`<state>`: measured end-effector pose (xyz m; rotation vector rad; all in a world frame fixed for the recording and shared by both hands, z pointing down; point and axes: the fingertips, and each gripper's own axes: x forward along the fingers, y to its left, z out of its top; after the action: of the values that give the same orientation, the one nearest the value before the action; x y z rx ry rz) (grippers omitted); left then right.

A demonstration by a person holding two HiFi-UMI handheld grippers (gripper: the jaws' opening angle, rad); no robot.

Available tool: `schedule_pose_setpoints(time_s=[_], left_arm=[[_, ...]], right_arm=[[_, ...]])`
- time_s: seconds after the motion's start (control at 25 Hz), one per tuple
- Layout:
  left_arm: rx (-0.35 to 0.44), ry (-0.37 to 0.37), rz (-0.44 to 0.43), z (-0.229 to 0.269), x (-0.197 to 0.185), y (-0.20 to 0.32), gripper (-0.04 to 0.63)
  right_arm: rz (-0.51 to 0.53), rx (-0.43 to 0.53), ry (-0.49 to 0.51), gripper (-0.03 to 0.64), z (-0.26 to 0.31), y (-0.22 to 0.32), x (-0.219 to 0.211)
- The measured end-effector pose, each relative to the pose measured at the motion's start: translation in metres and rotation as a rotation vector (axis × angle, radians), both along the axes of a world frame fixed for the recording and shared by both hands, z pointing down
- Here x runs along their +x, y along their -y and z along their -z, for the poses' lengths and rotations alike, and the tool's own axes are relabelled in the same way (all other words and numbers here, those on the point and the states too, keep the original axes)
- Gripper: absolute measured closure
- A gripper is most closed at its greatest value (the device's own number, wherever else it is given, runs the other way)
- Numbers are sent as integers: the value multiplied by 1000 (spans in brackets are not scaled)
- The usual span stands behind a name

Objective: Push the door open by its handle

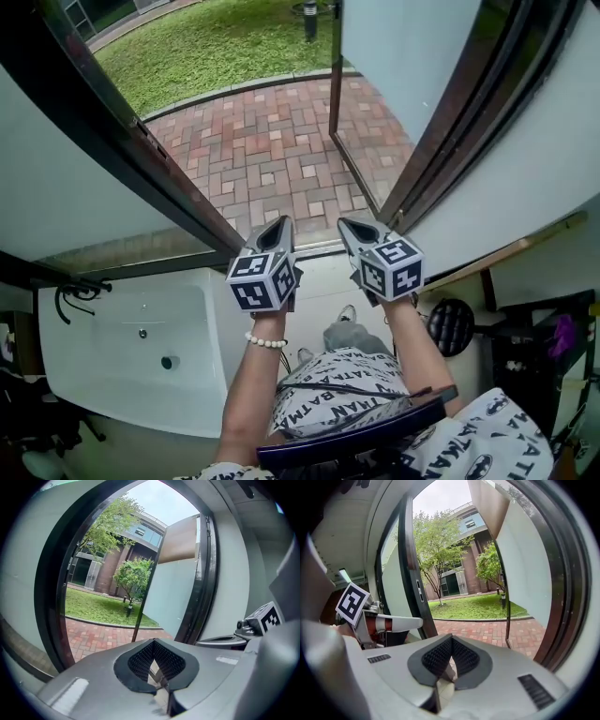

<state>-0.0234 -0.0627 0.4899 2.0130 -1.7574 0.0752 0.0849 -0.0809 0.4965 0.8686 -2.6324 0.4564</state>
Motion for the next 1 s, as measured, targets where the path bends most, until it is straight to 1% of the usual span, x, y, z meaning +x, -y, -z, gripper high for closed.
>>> schedule_pose_setpoints(time_s=[0.2, 0.36, 0.68, 1.0], left_arm=[[1, -14, -16, 0, -3, -17, 602], [9, -15, -17, 2, 3, -24, 601], [25, -21, -10, 9, -5, -19, 601], [32, -23, -12, 12, -5, -14, 603]], right_arm=[[-20, -7, -5, 617, 3, -13, -3], [-26, 6, -17, 615, 3, -17, 5], [-15, 11, -26, 615, 3, -13, -2], [-13, 14, -27, 615, 5, -10, -2]])
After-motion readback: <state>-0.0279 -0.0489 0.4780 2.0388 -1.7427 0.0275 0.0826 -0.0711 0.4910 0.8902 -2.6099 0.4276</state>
